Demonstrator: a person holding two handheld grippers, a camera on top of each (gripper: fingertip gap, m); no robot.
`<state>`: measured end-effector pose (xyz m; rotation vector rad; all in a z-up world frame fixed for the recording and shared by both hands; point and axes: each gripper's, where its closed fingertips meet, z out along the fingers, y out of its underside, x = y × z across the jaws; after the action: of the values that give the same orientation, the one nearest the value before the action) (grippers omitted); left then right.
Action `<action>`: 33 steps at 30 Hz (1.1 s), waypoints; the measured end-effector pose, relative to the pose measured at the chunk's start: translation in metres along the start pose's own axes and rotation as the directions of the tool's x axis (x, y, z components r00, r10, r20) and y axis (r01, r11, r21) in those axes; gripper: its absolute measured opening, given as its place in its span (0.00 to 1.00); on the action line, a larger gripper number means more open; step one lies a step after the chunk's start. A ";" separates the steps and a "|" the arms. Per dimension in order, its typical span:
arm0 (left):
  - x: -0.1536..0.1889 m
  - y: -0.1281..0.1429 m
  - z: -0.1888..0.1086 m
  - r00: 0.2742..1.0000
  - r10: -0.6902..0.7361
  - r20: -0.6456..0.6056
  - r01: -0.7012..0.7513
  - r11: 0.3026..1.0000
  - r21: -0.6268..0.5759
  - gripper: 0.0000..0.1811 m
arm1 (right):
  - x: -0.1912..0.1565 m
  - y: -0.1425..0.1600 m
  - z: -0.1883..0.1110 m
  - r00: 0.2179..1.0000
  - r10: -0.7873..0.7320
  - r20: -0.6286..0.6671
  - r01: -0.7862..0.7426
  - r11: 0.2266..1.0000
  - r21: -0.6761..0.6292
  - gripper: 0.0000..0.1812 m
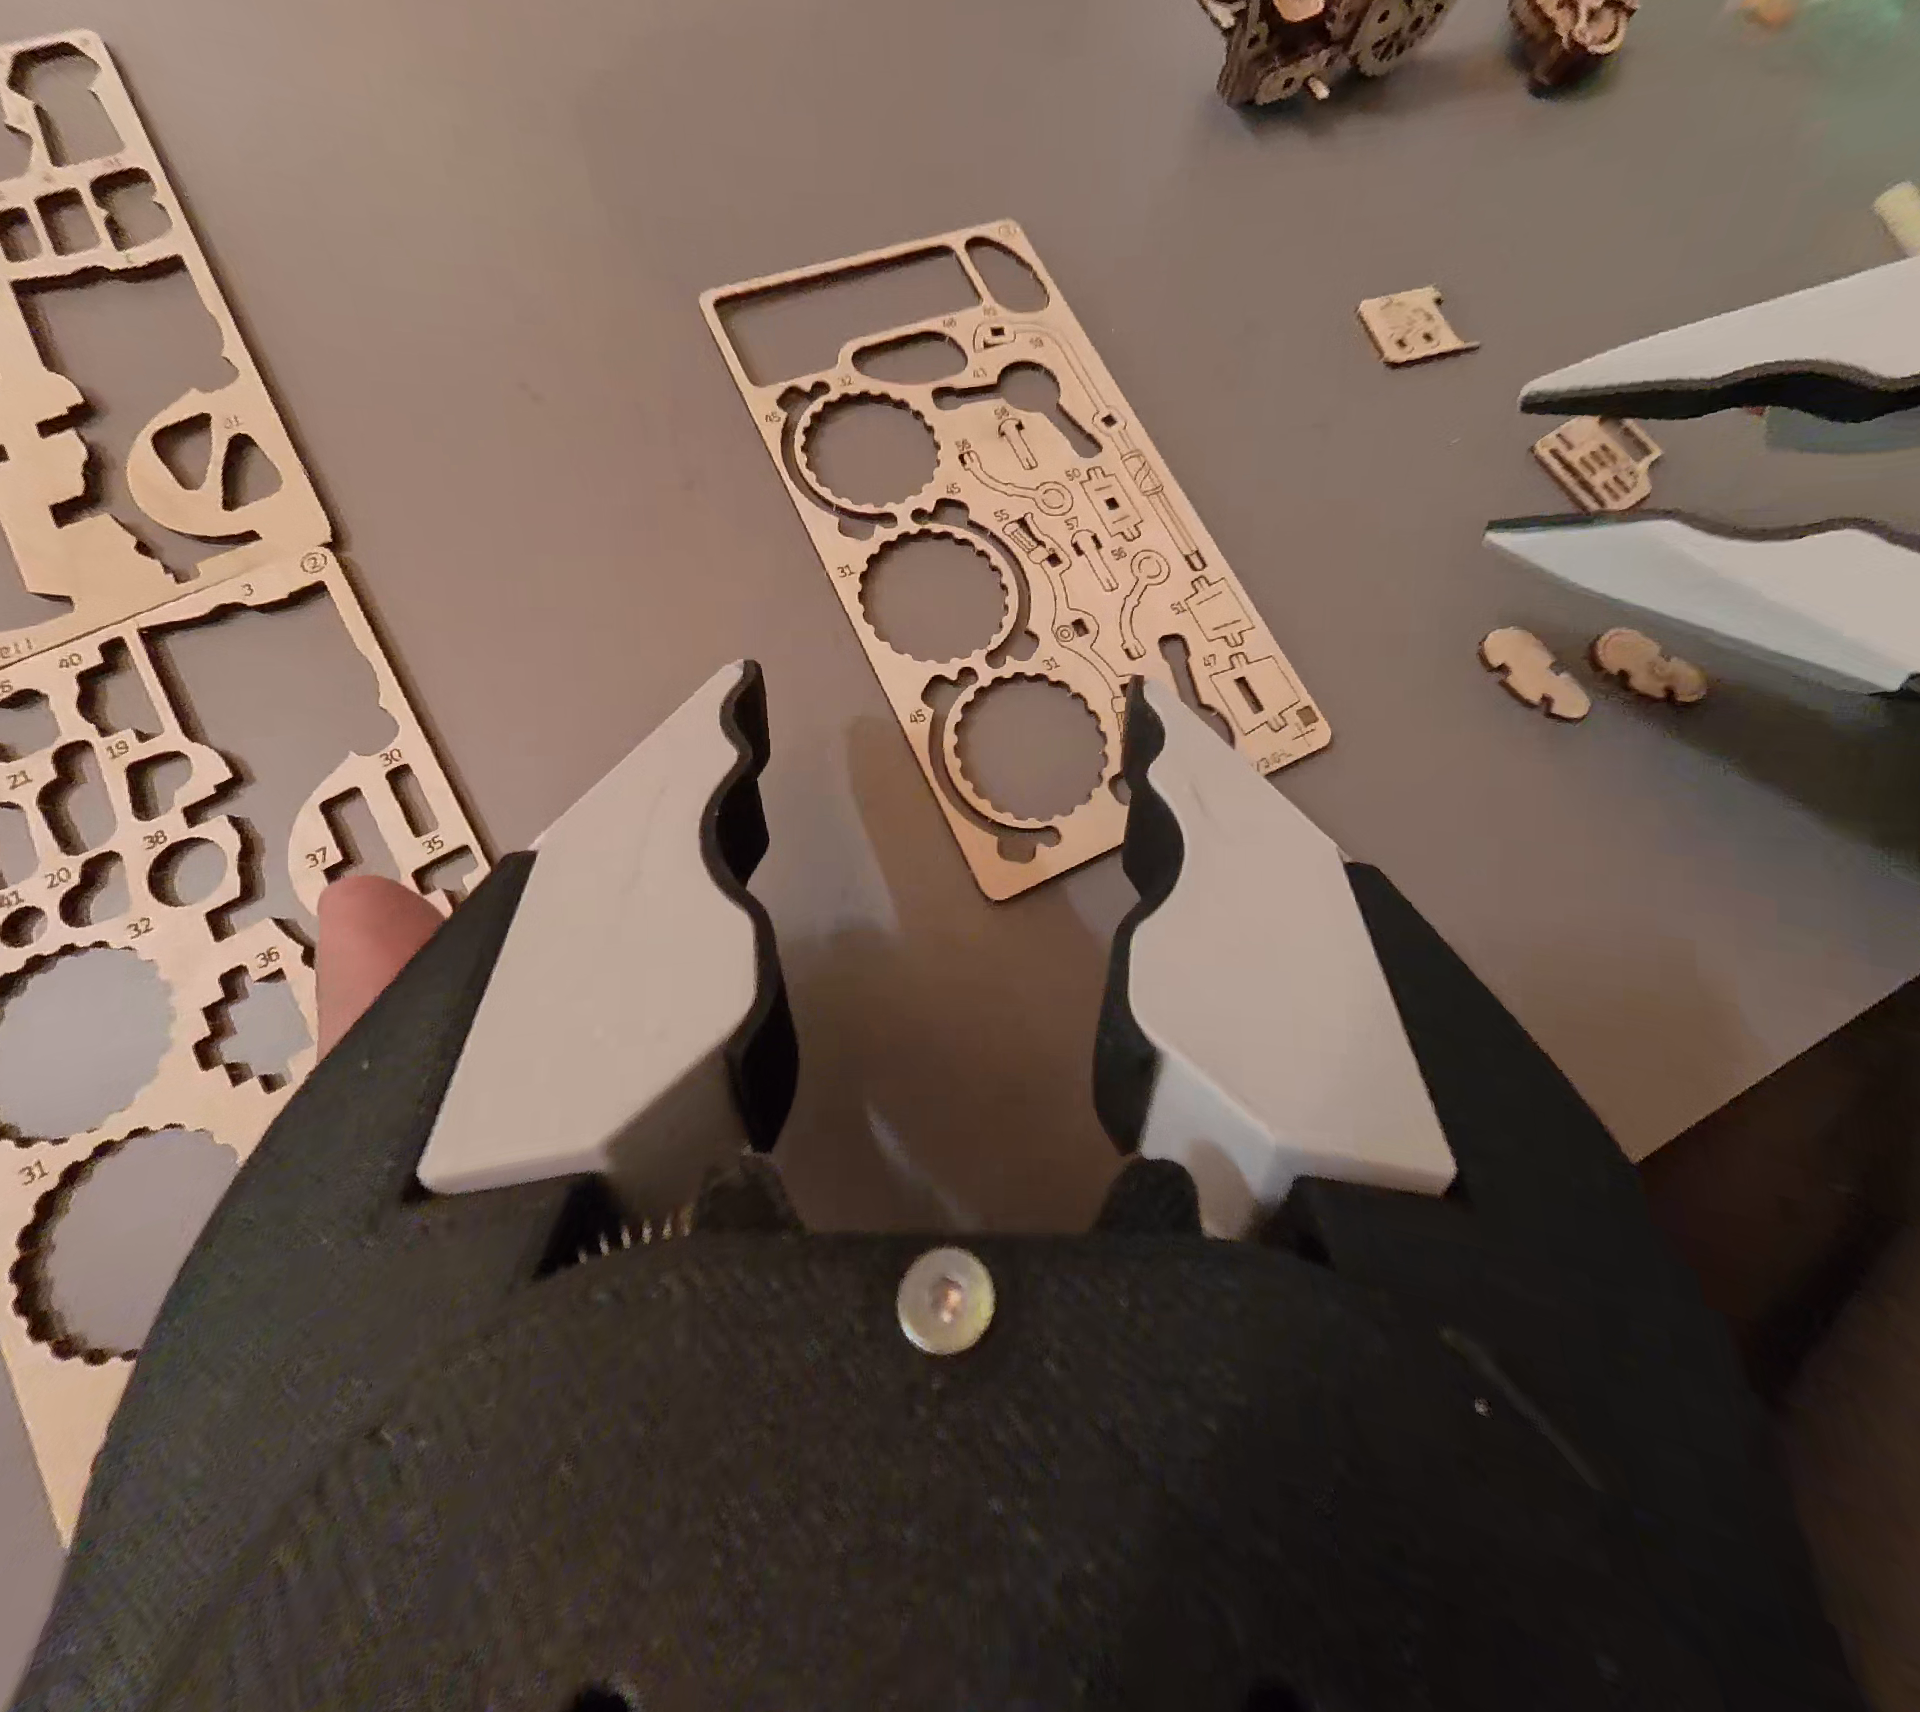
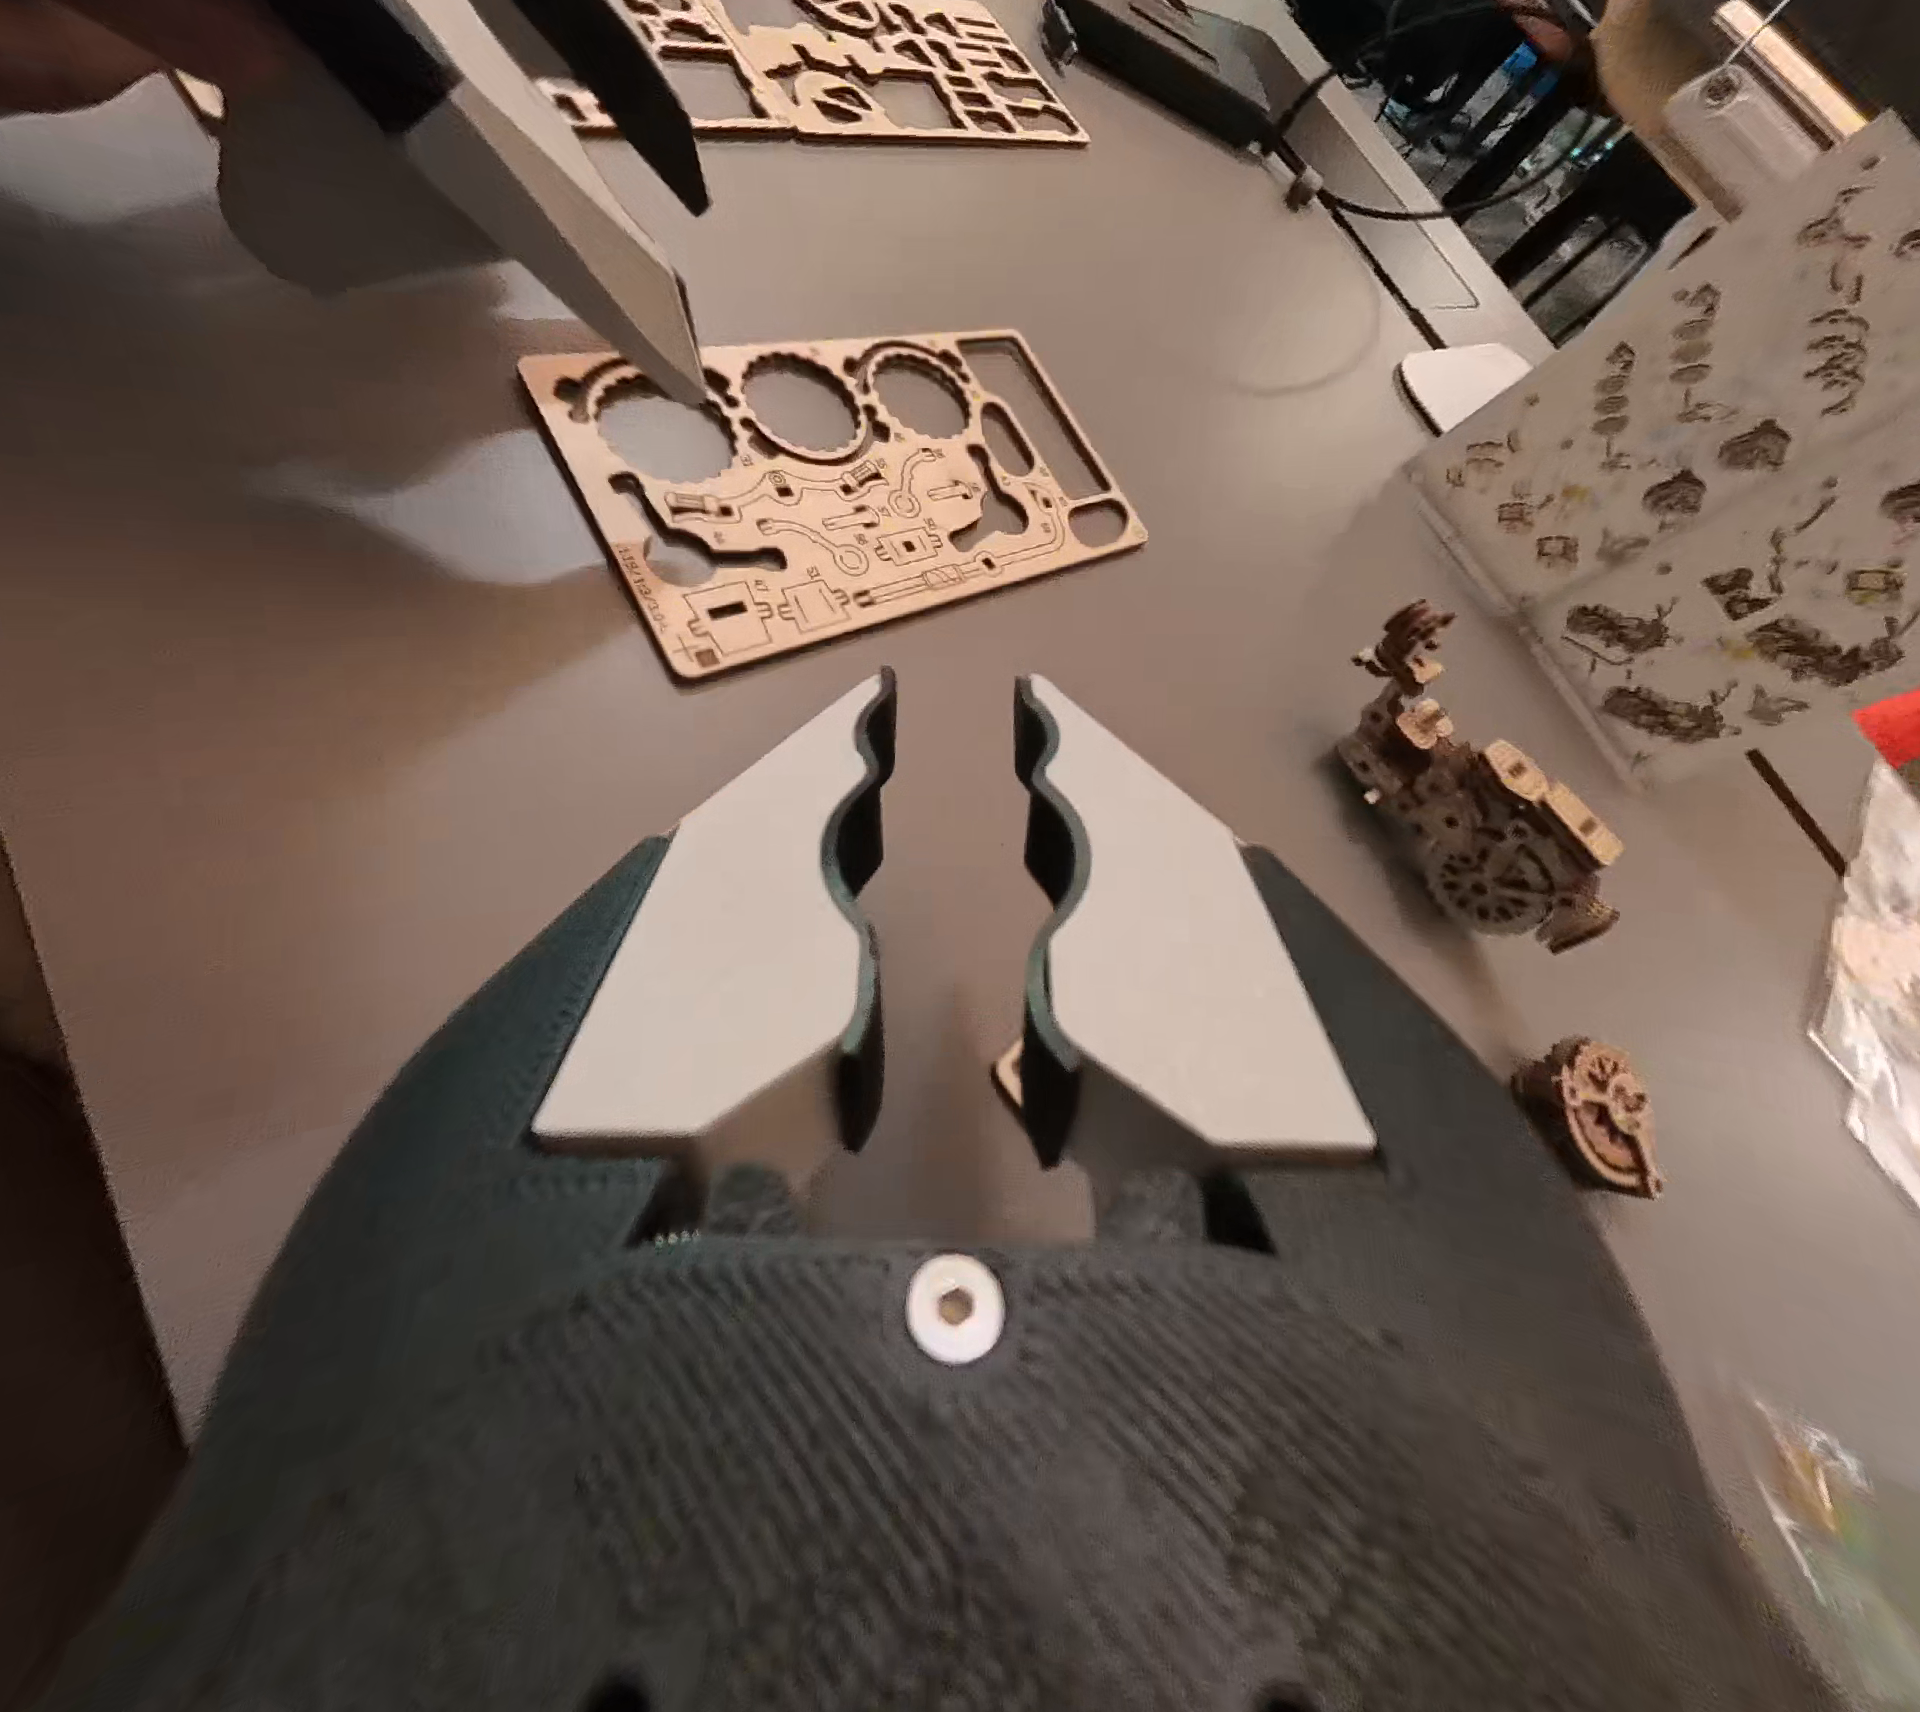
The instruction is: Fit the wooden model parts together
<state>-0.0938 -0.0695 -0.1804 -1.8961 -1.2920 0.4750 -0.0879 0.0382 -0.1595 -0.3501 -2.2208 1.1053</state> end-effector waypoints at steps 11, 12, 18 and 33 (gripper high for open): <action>-0.009 0.018 0.014 0.999 -0.013 0.030 0.015 0.997 -0.081 0.32 | -0.008 -0.002 -0.003 0.928 0.325 0.184 -0.329 0.944 -0.011 0.14; -0.010 0.018 0.013 0.999 -0.011 0.034 0.014 0.997 -0.081 0.30 | -0.008 -0.002 -0.003 0.931 0.316 0.180 -0.320 0.947 -0.010 0.14; -0.013 0.018 0.014 0.999 -0.013 0.039 0.017 0.996 -0.083 0.15 | -0.008 0.003 -0.007 0.943 0.286 0.169 -0.290 0.957 -0.001 0.13; -0.007 0.004 0.007 0.999 -0.047 -0.018 0.047 0.999 -0.005 0.05 | -0.006 0.004 -0.010 0.930 0.314 0.191 -0.322 0.947 0.012 0.11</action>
<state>-0.0990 -0.0738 -0.1886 -1.8655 -1.3232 0.4301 -0.0773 0.0445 -0.1605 -0.6295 -2.3543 1.4057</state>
